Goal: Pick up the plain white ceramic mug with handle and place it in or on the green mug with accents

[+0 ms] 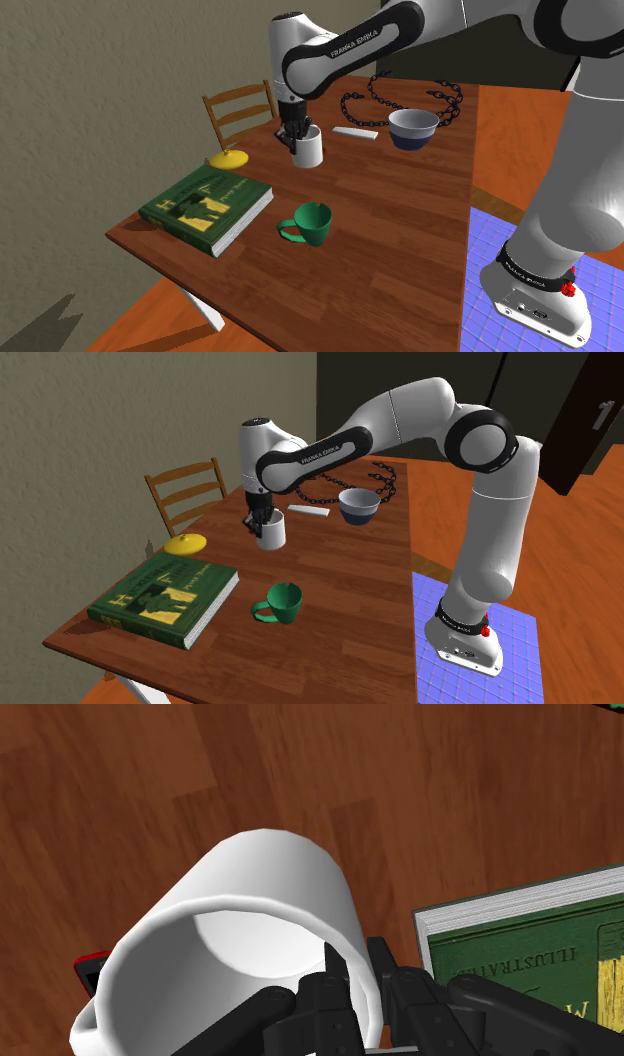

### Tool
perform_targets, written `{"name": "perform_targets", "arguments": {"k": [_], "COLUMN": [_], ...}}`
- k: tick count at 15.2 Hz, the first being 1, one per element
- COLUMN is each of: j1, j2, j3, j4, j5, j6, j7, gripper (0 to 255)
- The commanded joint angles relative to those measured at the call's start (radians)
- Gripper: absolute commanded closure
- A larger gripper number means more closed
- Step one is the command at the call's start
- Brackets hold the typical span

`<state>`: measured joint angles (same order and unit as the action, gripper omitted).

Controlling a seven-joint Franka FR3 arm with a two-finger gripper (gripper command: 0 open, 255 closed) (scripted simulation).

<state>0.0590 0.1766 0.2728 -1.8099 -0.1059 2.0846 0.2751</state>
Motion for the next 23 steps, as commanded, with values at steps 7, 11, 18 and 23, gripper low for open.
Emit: {"name": "perform_targets", "arguments": {"k": [7,11,18,23], "j1": [-0.001,0.000,0.068,0.119], "j2": [-0.021,-0.025,-0.142,-0.200], "j3": [0.002,0.003,0.063,0.115], "j4": [0.084,0.125,0.004,-0.045], "j5": [0.011,0.013,0.030,0.042], "j6": [-0.104,-0.149,-0.147,-0.159], "j7": [-0.011,-0.015,0.113,0.213], "gripper": [255,255,255,255]}}
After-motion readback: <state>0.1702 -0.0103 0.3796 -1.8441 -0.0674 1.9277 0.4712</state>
